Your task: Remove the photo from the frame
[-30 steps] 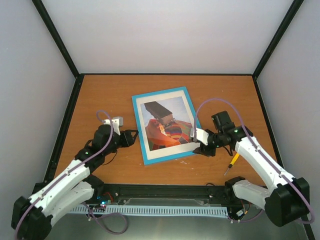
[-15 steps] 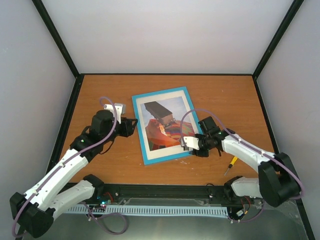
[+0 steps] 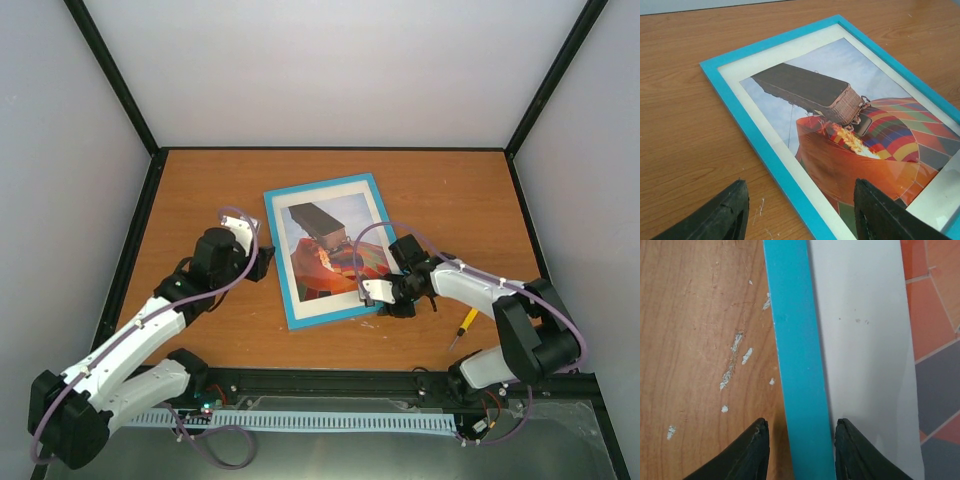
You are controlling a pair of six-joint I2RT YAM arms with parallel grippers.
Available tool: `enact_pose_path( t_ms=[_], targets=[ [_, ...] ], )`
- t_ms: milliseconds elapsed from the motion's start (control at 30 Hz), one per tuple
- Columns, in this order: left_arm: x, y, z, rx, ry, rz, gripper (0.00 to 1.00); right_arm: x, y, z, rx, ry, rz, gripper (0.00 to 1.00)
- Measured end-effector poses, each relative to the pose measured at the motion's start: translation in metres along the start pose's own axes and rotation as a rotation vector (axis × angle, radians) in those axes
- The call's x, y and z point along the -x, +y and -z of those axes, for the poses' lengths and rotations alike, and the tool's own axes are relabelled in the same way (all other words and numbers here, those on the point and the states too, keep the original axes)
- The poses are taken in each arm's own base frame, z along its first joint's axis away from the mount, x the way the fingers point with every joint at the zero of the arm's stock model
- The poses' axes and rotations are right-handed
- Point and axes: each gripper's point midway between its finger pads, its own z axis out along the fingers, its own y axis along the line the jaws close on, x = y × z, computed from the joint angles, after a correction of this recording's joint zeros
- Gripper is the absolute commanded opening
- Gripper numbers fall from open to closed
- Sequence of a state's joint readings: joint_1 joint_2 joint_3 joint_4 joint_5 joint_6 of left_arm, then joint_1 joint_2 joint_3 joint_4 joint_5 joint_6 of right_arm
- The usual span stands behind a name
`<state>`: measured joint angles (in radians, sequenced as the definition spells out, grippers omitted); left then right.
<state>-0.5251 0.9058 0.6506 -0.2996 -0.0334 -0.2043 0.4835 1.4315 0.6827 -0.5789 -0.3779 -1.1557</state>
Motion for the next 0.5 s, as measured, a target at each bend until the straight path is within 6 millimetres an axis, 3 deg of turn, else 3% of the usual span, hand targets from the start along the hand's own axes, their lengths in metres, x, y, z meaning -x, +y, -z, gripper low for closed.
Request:
enact_pose_path(
  t_ms=[133,300,400,500],
  targets=[
    [0.001,0.001,0.0,0.003,-0.017,-0.014,0.55,0.001,-0.002,-0.001,-0.008,0.005,0.004,0.35],
    [0.011,0.002,0.005,0.01,-0.064,-0.014,0.56,0.003,-0.007,-0.005,-0.043,0.018,0.026,0.25],
    [0.008,0.0,0.0,0.01,-0.049,-0.021,0.58,0.007,-0.006,-0.007,-0.054,0.018,0.046,0.18],
    [-0.004,-0.011,-0.009,0.001,-0.003,-0.054,0.59,0.012,-0.009,-0.009,-0.075,0.014,0.07,0.04]
  ],
)
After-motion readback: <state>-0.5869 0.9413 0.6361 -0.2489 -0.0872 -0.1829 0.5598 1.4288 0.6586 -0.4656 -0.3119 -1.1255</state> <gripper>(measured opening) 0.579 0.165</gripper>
